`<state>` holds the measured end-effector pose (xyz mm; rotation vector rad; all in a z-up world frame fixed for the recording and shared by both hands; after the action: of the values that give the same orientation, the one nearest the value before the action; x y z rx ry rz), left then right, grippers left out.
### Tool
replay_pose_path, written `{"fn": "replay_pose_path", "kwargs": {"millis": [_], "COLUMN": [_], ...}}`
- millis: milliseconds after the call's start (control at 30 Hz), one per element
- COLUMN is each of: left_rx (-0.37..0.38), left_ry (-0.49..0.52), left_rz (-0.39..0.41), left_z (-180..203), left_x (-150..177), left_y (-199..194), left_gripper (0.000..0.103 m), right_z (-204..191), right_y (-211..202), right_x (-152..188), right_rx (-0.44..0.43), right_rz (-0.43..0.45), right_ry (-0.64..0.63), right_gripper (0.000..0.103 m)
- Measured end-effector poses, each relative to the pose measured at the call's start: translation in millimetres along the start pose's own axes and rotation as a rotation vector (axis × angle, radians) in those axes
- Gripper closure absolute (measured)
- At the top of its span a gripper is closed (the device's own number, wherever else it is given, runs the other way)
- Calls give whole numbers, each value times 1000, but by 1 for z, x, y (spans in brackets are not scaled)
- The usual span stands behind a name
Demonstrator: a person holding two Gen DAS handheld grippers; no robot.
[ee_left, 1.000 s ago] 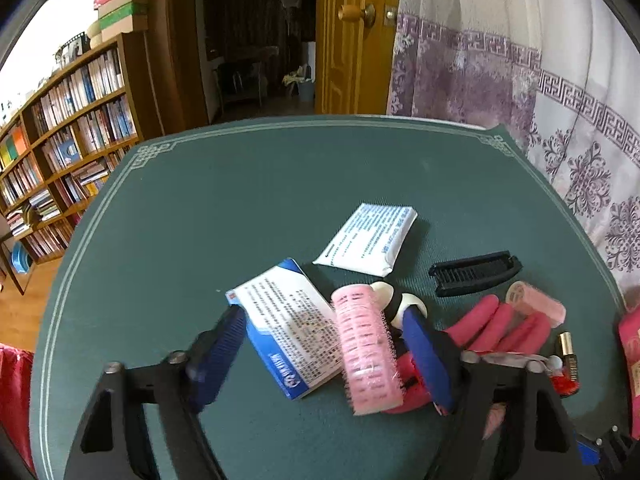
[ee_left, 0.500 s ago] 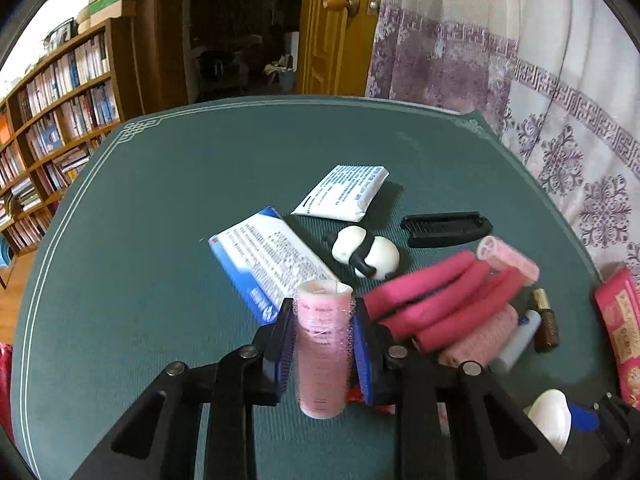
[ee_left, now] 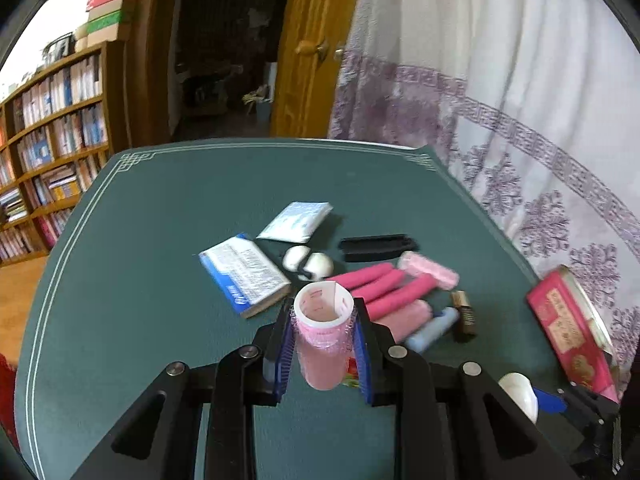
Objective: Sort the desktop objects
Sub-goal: 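Carry the roller and white lid into the pink tin and release both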
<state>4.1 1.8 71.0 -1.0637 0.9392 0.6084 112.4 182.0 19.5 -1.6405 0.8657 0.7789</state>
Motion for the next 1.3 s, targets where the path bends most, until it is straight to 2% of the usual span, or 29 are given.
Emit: {"fn": "replay_pose_path", "kwargs": {"millis": [267, 400, 700, 967, 1300], "left_rx": [111, 185, 343, 456, 571], "left_ry": [53, 89, 188, 246, 291], "left_rz": [2, -14, -34, -67, -98], "left_z": [54, 93, 183, 246, 317], "left_x": [2, 6, 13, 16, 18], "left_y": [-14, -13, -16, -8, 10], "left_gripper": [75, 75, 75, 75, 75], "right_z": [19, 37, 108, 164, 186], "right_y": [-41, -69, -139, -169, -172], "right_x": [-6, -13, -22, -12, 2], "right_rx": [50, 97, 289, 406, 415], "right_rz": [70, 124, 245, 246, 215], "right_ry": [33, 48, 125, 187, 221], "right_gripper": [39, 39, 39, 39, 39]}}
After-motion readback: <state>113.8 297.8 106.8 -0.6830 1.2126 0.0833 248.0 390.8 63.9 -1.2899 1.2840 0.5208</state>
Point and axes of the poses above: each gripper's, at about its wrist camera, not at the fingertips, and y roughly the way its jaws point, z to its right, x to its underside, the point moved 3 cm from there along y, roughly the way its jaws point, and after that the axes turned 14 degrees about z, right-handed, at the moved point
